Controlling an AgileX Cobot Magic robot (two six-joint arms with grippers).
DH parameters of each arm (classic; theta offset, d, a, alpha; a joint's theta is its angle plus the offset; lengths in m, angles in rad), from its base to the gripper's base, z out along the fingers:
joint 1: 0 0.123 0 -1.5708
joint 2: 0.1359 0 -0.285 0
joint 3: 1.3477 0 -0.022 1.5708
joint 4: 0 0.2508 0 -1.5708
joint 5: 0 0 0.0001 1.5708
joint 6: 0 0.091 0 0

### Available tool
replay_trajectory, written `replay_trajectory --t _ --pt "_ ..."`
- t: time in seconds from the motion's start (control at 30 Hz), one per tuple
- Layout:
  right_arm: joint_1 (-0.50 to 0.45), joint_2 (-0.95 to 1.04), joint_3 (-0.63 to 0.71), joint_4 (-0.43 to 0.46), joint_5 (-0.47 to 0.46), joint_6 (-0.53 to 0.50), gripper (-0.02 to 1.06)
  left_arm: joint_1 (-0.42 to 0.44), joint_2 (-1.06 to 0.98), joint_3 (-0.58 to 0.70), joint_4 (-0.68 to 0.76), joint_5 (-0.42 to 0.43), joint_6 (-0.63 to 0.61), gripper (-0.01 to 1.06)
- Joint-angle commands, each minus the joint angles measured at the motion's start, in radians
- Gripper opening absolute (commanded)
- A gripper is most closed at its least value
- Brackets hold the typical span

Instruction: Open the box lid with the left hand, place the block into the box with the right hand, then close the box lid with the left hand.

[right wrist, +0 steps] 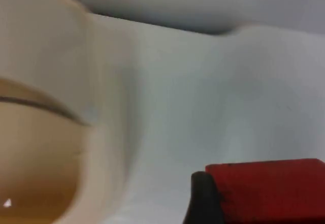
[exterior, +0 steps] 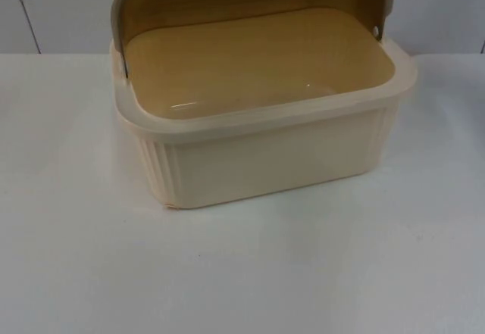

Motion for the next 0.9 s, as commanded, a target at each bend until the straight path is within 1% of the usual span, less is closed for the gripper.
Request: replay_trajectory --t 0.0,0.03,0.13,0.17,0.2,0.23,0.3,0.33,0.37,0.43,0.47,0.53,0.57,0.63,0.7,0.73,0.77,0.8,0.87 --pt "0.074 -0.023 -0.083 0.013 0.084 -0.005 0.01 0.006 -0.011 0.005 0.001 0.009 -0.005 1.05" --pt "0.074 -0.023 -0.083 0.013 0.084 -0.005 0.01 0.006 -0.011 0.005 0.001 0.009 -0.005 1.05" --pt "0.177 -0.046 -0.101 0.011 0.100 0.002 0.01 0.006 -0.011 0.005 0.001 0.011 -0.005 1.05" --pt "0.208 -0.051 -0.098 0.008 0.106 -0.015 0.01 0.006 -0.011 0.005 0.001 0.011 -0.005 1.05" --pt "0.208 -0.051 -0.098 0.008 0.106 -0.015 0.01 0.006 -0.011 0.005 0.001 0.011 -0.005 1.05" --pt "0.238 -0.058 -0.088 0.008 0.096 -0.044 0.01 0.006 -0.011 0.005 0.001 0.011 -0.005 1.05" --pt "0.286 -0.077 -0.046 0.000 0.026 -0.052 0.01 0.006 -0.011 0.005 0.001 0.011 -0.005 1.05" --pt "0.307 -0.089 -0.012 -0.028 -0.010 -0.052 0.01 0.006 -0.011 0.005 0.001 0.010 -0.005 1.05" --pt "0.307 -0.089 -0.012 -0.028 -0.010 -0.052 0.01 0.006 -0.011 0.005 0.001 0.010 -0.005 1.05" --pt "0.346 -0.124 0.076 -0.090 -0.090 -0.047 0.01 0.006 -0.011 0.005 0.005 0.016 -0.005 1.05" --pt "0.360 -0.151 0.142 -0.104 -0.151 -0.043 0.01 0.006 -0.011 0.005 0.005 0.020 -0.005 1.05" --pt "0.377 -0.217 0.305 -0.104 -0.307 -0.043 0.01 0.006 -0.011 0.005 0.007 0.022 -0.005 1.05" --pt "0.377 -0.217 0.305 -0.104 -0.307 -0.043 0.01 0.006 -0.011 0.005 0.007 0.022 -0.005 1.05" --pt "0.394 -0.291 0.482 -0.103 -0.535 -0.043 0.01 0.006 -0.011 0.005 0.007 0.022 -0.005 1.05" --pt "0.393 -0.329 0.608 -0.079 -0.669 -0.043 0.01 0.006 -0.011 0.005 0.007 0.022 -0.005 1.05" --pt "0.393 -0.329 0.608 -0.079 -0.669 -0.043 0.01 0.006 -0.011 0.005 0.007 0.022 -0.005 1.05" --pt "0.393 -0.332 0.670 -0.057 -0.762 -0.043 0.01 0.006 -0.011 0.005 0.007 0.019 -0.005 1.05" --pt "0.393 -0.325 0.705 -0.045 -0.820 -0.043 0.01 0.006 -0.011 0.005 0.007 0.017 -0.005 1.05" --pt "0.393 -0.300 0.736 -0.007 -0.899 -0.043 0.01 0.006 -0.011 0.005 0.007 0.010 -0.005 1.05"
